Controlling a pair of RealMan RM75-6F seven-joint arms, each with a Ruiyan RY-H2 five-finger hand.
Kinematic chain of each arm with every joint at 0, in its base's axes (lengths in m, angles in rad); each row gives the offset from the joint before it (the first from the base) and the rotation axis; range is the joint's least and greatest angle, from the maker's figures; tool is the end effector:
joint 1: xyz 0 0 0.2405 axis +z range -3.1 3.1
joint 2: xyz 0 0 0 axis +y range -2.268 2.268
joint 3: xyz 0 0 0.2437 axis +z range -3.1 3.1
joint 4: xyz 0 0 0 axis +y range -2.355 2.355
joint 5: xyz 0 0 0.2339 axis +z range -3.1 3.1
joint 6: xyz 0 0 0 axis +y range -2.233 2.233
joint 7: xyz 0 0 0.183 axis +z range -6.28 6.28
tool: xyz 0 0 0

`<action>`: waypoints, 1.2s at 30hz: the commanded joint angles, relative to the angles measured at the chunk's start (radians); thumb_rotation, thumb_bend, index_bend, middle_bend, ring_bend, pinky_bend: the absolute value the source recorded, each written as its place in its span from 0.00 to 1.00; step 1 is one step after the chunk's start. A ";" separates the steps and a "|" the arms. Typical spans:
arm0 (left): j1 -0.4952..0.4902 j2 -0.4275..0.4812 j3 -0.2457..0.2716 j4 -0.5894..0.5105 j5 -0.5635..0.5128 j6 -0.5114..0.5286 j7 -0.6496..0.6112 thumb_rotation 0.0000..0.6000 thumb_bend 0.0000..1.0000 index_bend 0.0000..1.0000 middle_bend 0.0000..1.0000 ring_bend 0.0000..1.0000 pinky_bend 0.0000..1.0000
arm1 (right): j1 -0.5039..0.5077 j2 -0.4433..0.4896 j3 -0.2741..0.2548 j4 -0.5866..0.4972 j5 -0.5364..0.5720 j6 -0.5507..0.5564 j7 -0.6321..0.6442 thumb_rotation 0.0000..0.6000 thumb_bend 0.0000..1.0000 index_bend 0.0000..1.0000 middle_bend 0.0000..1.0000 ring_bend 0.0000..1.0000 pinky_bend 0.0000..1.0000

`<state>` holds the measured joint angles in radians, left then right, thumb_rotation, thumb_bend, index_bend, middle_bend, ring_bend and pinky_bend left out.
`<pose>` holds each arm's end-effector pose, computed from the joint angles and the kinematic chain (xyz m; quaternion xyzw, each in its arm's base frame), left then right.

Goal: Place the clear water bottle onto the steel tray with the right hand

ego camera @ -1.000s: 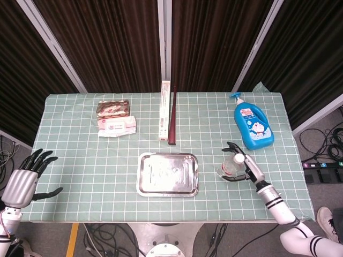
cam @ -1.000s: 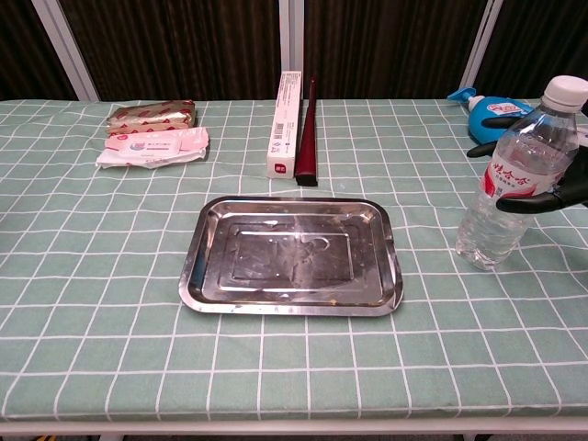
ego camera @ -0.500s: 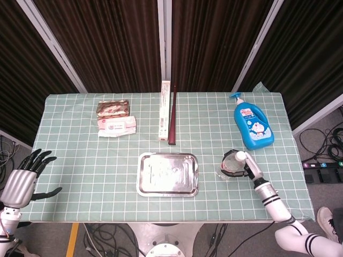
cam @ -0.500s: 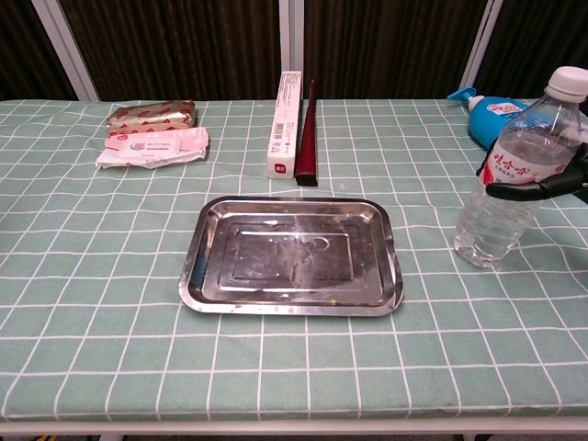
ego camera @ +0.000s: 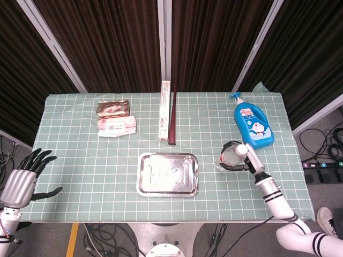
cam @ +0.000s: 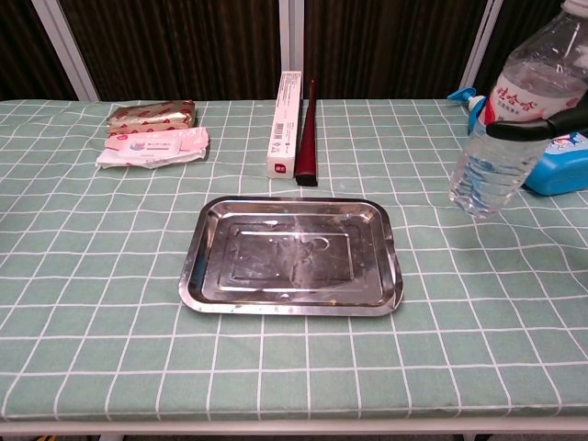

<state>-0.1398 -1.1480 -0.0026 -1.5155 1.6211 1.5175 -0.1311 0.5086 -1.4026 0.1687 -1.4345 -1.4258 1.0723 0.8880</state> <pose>-0.2973 0.2268 0.1204 -0.6301 -0.3701 -0.4356 0.5256 -0.2067 -0.3553 0.0124 0.4580 -0.6513 0.5674 0.2102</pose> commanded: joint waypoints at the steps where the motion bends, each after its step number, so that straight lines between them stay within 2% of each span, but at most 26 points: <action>1: 0.002 0.001 0.004 -0.005 0.002 -0.003 0.007 0.78 0.09 0.26 0.23 0.10 0.18 | 0.079 -0.073 0.063 0.010 0.058 -0.072 -0.067 1.00 0.21 0.65 0.53 0.31 0.35; 3: 0.001 0.002 0.006 -0.009 0.002 -0.006 0.014 0.78 0.09 0.26 0.23 0.10 0.18 | 0.116 -0.113 0.096 0.014 0.098 -0.105 -0.094 1.00 0.22 0.65 0.53 0.31 0.36; 5: -0.002 0.001 0.004 -0.012 0.000 -0.010 0.019 0.79 0.09 0.26 0.23 0.10 0.18 | 0.126 -0.111 0.112 0.000 0.107 -0.102 -0.125 1.00 0.22 0.65 0.53 0.32 0.36; 8: -0.008 -0.006 0.001 -0.011 -0.002 -0.017 0.019 0.78 0.09 0.26 0.23 0.10 0.18 | 0.090 -0.047 0.099 -0.030 0.087 -0.061 -0.152 1.00 0.22 0.66 0.53 0.32 0.36; 11: -0.013 -0.013 0.001 -0.006 -0.001 -0.026 0.017 0.78 0.09 0.26 0.23 0.10 0.18 | 0.029 0.043 0.074 -0.054 0.071 -0.020 -0.132 1.00 0.22 0.66 0.53 0.32 0.36; 14: -0.015 -0.016 0.001 -0.004 -0.001 -0.028 0.013 0.78 0.09 0.26 0.23 0.10 0.18 | 0.001 0.089 0.051 -0.050 0.053 -0.011 -0.109 1.00 0.22 0.66 0.53 0.32 0.36; 16: -0.014 -0.015 0.002 -0.003 -0.001 -0.028 0.013 0.78 0.09 0.26 0.23 0.10 0.18 | 0.011 0.082 0.046 -0.044 0.042 -0.026 -0.096 1.00 0.22 0.66 0.53 0.32 0.36; 23: -0.012 -0.011 -0.004 -0.002 -0.015 -0.027 0.016 0.79 0.09 0.26 0.23 0.10 0.18 | 0.104 -0.067 0.061 -0.034 0.041 -0.098 -0.126 1.00 0.22 0.66 0.53 0.32 0.36; 31: -0.016 -0.014 0.000 -0.008 -0.005 -0.029 0.020 0.78 0.09 0.26 0.23 0.10 0.18 | 0.053 0.025 0.066 -0.068 0.046 -0.037 -0.128 1.00 0.23 0.66 0.53 0.32 0.36; 36: -0.014 -0.011 0.000 -0.019 -0.003 -0.023 0.035 0.78 0.09 0.26 0.23 0.10 0.18 | 0.076 0.029 0.077 -0.145 0.000 -0.022 -0.128 1.00 0.23 0.66 0.53 0.32 0.36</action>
<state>-0.1546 -1.1599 -0.0027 -1.5334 1.6185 1.4936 -0.0966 0.5744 -1.3746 0.2362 -1.5485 -1.4059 1.0375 0.7627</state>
